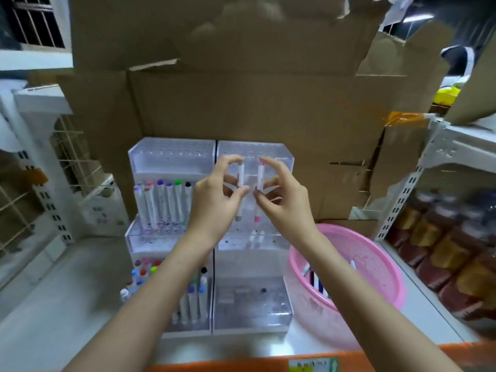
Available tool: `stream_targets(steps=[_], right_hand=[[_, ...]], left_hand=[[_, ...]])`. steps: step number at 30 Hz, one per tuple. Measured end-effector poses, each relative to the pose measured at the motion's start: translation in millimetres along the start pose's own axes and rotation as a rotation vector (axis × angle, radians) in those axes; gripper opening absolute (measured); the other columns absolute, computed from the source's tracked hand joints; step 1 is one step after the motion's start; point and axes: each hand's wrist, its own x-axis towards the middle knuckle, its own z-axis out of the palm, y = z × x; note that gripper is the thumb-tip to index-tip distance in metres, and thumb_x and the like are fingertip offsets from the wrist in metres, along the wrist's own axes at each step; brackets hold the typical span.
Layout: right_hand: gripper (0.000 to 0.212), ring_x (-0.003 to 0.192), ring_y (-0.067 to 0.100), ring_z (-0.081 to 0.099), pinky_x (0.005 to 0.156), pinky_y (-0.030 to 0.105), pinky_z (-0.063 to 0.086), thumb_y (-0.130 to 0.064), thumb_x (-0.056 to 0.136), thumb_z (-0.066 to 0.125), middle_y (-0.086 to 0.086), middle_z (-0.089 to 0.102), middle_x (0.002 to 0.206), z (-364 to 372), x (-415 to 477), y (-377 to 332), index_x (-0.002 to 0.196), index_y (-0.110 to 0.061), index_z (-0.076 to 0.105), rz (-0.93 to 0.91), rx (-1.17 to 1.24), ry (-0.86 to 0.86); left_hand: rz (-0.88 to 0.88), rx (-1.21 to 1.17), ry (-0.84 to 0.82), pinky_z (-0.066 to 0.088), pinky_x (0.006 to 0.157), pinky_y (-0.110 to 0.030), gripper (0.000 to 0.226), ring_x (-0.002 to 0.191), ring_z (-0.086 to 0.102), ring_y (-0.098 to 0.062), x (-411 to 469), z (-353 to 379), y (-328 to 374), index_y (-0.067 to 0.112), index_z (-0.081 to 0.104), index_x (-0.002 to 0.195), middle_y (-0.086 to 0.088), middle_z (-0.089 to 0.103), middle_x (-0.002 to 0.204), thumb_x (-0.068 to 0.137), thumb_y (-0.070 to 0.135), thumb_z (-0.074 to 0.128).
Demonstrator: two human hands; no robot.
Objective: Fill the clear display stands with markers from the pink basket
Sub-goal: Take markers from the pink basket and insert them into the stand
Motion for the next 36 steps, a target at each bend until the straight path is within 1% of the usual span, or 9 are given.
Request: stream_targets(steps=[3, 6, 10, 13, 18, 22, 27, 32, 36], right_hand=[[0.053, 0.059, 0.012, 0.063, 0.058, 0.019, 0.049, -0.004, 0.086, 0.067, 0.0, 0.061, 0.077, 35.1, 9.0, -15.0, 0.131, -0.024, 0.051, -0.028, 0.011, -0.021], [0.052, 0.059, 0.014, 0.063, 0.056, 0.025, 0.05, -0.005, 0.085, 0.068, -0.003, 0.06, 0.075, 69.0, 14.9, -25.4, 0.131, -0.022, 0.05, -0.047, 0.04, -0.024], [0.051, 0.064, 0.014, 0.062, 0.057, 0.021, 0.05, -0.007, 0.087, 0.069, 0.002, 0.061, 0.078, 106.3, 17.7, -35.4, 0.132, -0.021, 0.05, -0.096, 0.067, -0.019], [0.052, 0.067, 0.018, 0.062, 0.059, 0.025, 0.054, -0.006, 0.087, 0.068, 0.006, 0.061, 0.081, 128.7, 19.6, -38.9, 0.133, -0.022, 0.049, -0.104, 0.064, -0.009], [0.051, 0.062, 0.016, 0.06, 0.057, 0.023, 0.052, -0.004, 0.088, 0.067, -0.006, 0.058, 0.082, 154.7, 23.6, -36.2, 0.133, -0.02, 0.05, -0.147, 0.01, 0.019], [0.05, 0.063, 0.013, 0.061, 0.061, 0.028, 0.056, -0.003, 0.087, 0.067, -0.002, 0.059, 0.083, 165.6, 22.0, -30.0, 0.132, -0.017, 0.051, -0.193, -0.032, 0.088], [0.051, 0.065, 0.012, 0.061, 0.064, 0.025, 0.056, -0.003, 0.086, 0.067, -0.002, 0.06, 0.084, 171.7, 19.5, -21.8, 0.133, -0.015, 0.05, -0.268, -0.102, 0.142], [0.053, 0.065, 0.011, 0.06, 0.062, 0.011, 0.05, -0.002, 0.085, 0.069, -0.011, 0.054, 0.084, 171.1, 17.0, -20.5, 0.13, -0.021, 0.049, -0.239, -0.08, 0.136], [0.053, 0.062, 0.012, 0.06, 0.061, 0.013, 0.051, -0.002, 0.085, 0.068, -0.004, 0.056, 0.084, 171.9, 17.3, -19.8, 0.131, -0.019, 0.05, -0.243, -0.113, 0.144]], left_hand=[[0.002, 0.032, 0.035, 0.05, 0.066, -0.019, 0.044, 0.072, 0.06, -0.002, 1.6, -35.0, -17.4, 0.028, 0.053, 0.121, 0.013, 0.057, 0.077, 0.082, 0.019, 0.073], [0.031, 0.061, 0.06, 0.049, 0.065, -0.013, 0.042, 0.072, 0.06, 0.0, 2.4, -64.9, -37.1, 0.027, 0.053, 0.12, 0.011, 0.058, 0.078, 0.083, 0.02, 0.072], [0.067, 0.049, 0.078, 0.05, 0.067, -0.01, 0.04, 0.077, 0.061, -0.001, 6.2, -93.4, -60.5, 0.029, 0.054, 0.117, 0.012, 0.059, 0.081, 0.083, 0.018, 0.072], [0.078, 0.013, 0.086, 0.049, 0.07, -0.009, 0.037, 0.078, 0.062, 0.0, 11.3, -106.6, -75.6, 0.026, 0.055, 0.115, 0.012, 0.061, 0.08, 0.084, 0.017, 0.072], [0.091, -0.024, 0.064, 0.05, 0.071, -0.009, 0.035, 0.077, 0.062, -0.002, 17.6, -113.6, -94.9, 0.025, 0.057, 0.114, 0.01, 0.062, 0.079, 0.083, 0.018, 0.072], [0.098, -0.029, 0.044, 0.048, 0.069, -0.008, 0.034, 0.079, 0.062, -0.001, 19.1, -112.3, -106.7, 0.025, 0.057, 0.113, 0.011, 0.063, 0.079, 0.083, 0.021, 0.072], [0.127, -0.026, 0.015, 0.048, 0.071, -0.008, 0.034, 0.078, 0.064, -0.002, 19.8, -111.8, -119.8, 0.021, 0.058, 0.11, 0.005, 0.067, 0.082, 0.081, 0.016, 0.074], [0.118, -0.027, 0.042, 0.04, 0.07, -0.002, 0.025, 0.084, 0.058, 0.007, 18.5, -106.7, -127.2, 0.019, 0.061, 0.106, 0.005, 0.064, 0.089, 0.084, 0.017, 0.071], [0.101, -0.03, 0.064, 0.042, 0.073, -0.003, 0.023, 0.088, 0.056, 0.005, 18.3, -104.3, -131.0, 0.019, 0.061, 0.106, 0.002, 0.061, 0.093, 0.085, 0.018, 0.07]])
